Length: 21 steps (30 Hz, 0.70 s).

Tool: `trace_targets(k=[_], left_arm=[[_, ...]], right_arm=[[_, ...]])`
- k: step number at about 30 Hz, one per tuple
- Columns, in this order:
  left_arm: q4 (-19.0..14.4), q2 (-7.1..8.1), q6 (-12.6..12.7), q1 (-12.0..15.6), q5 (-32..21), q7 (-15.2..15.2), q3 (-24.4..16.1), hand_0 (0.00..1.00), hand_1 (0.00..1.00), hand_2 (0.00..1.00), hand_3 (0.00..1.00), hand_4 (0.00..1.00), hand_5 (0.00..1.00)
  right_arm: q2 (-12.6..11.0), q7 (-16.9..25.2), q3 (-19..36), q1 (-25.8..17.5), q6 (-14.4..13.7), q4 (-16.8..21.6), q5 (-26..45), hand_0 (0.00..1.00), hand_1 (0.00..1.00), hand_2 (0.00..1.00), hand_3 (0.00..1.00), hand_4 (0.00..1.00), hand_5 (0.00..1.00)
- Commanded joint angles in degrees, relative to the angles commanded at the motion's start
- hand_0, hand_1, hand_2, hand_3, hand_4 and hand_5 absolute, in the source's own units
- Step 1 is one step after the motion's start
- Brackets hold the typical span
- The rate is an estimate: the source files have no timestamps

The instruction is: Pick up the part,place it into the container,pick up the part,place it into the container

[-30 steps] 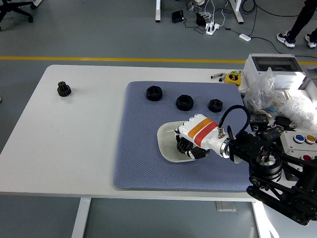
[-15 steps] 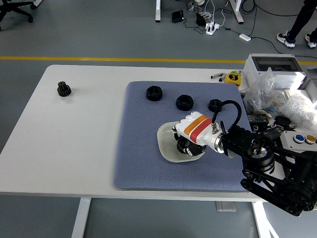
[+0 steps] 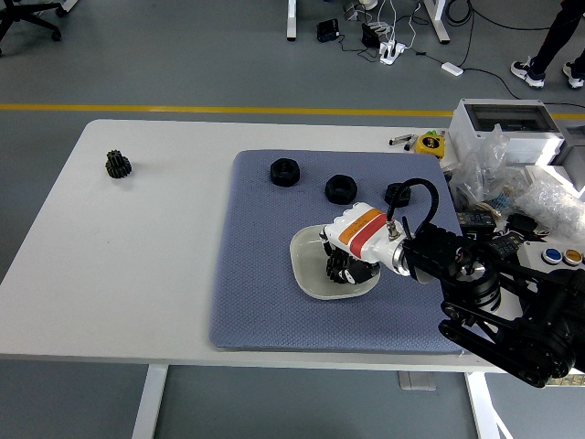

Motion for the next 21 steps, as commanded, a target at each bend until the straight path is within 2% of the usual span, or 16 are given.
trace_targets(k=[16, 17, 21], left_arm=[[-0.02, -0.05, 0.01, -0.11, 0.09, 0.01, -0.02, 0.724, 0.723, 0.754, 0.610, 0.681, 0.575], [-0.02, -0.06, 0.01, -0.10, 0.09, 0.01, -0.02, 0.723, 0.724, 0.754, 0.611, 0.681, 0.576], [-0.03, -0.05, -0.03, -0.08, 0.14, 0.02, -0.04, 0.723, 0.724, 0.754, 0.611, 0.681, 0.576]], right_arm=[[-0.02, 1.10, 0.42, -0.17, 0.89, -1.48, -0.18, 0.288, 0.433, 0.591, 0.508, 0.687, 0.199], [-0.02, 1.18, 0.45, -0.18, 0.91, -1.52, -0.11, 0.289, 0.441, 0.632, 0.519, 0.725, 0.207], [-0.05, 1.42, 0.51, -0.20, 1.05, -1.52, 0.25, 0.289, 0.441, 0.632, 0.519, 0.725, 0.207]])
